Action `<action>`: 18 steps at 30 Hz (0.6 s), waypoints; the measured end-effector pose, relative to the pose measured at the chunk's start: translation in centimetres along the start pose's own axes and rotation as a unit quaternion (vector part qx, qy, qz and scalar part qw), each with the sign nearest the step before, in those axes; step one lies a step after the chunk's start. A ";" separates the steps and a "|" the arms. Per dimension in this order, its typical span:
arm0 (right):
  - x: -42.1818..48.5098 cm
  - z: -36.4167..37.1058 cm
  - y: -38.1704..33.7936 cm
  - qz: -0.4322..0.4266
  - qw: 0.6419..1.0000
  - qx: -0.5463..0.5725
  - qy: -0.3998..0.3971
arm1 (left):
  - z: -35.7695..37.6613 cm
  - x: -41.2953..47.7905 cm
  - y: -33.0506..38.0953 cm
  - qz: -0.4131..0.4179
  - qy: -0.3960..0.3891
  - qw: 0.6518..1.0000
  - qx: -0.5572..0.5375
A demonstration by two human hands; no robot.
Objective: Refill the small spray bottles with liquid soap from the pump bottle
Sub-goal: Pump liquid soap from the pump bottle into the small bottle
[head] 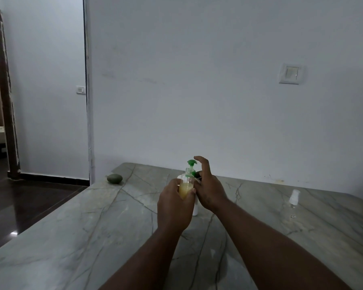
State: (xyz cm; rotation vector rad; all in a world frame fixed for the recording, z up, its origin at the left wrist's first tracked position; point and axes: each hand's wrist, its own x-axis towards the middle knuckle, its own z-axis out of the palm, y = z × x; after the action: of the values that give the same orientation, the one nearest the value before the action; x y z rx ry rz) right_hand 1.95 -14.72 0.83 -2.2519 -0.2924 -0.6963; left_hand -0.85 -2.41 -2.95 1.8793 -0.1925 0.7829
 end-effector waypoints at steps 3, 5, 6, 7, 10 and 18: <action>-0.1 -0.1 0.0 0.001 1.000 0.010 0.008 | 0.1 0.0 0.0 0.002 0.001 1.000 -0.001; -0.2 -0.1 -0.1 0.002 1.000 0.014 0.005 | 0.1 0.0 0.0 0.002 0.004 1.000 0.002; -0.2 -0.2 -0.1 0.000 1.000 0.013 0.003 | 0.1 0.0 0.0 0.000 0.005 1.000 0.003; -0.3 -0.2 -0.2 -0.004 1.000 0.008 0.003 | 0.2 0.0 0.0 -0.003 0.005 1.000 0.004; -0.5 -0.3 -0.3 -0.011 1.000 -0.007 0.006 | 0.2 0.1 -0.1 -0.001 0.004 1.000 0.001; -1.0 -0.6 -0.6 -0.032 0.999 -0.035 0.003 | 0.2 0.0 0.0 -0.002 0.002 1.000 0.004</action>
State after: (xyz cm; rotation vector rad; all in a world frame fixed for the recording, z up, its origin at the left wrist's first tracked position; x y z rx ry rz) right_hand 0.67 -14.73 0.94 -2.3148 -0.3447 -0.7574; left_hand -0.76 -2.57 -2.94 1.8856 -0.1824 0.7856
